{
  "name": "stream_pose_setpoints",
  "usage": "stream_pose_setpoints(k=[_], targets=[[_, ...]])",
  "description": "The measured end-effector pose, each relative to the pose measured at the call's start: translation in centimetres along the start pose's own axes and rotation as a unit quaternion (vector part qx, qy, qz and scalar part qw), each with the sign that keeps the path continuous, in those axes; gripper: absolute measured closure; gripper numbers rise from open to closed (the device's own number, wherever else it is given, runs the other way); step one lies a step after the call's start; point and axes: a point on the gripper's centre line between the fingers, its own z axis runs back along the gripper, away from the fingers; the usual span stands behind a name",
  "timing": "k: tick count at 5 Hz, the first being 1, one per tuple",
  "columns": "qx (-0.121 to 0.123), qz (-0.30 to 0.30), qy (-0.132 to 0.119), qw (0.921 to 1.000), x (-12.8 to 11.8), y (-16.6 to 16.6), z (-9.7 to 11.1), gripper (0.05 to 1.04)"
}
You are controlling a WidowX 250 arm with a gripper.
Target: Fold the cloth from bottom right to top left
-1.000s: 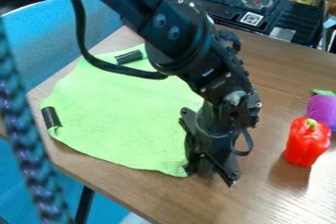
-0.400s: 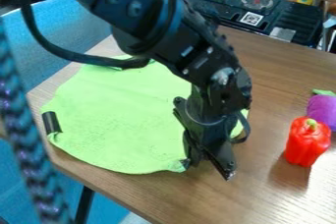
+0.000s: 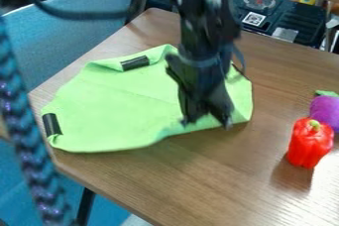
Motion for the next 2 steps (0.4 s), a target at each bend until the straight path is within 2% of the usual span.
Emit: stream_pose_setpoints(k=[1,2], targets=[[-0.006,0.037,0.017,0.9992,2.2,3.4,0.4,1.028],[-0.002,0.056,0.038,0.9977,3.2,6.0,0.4,1.028]])
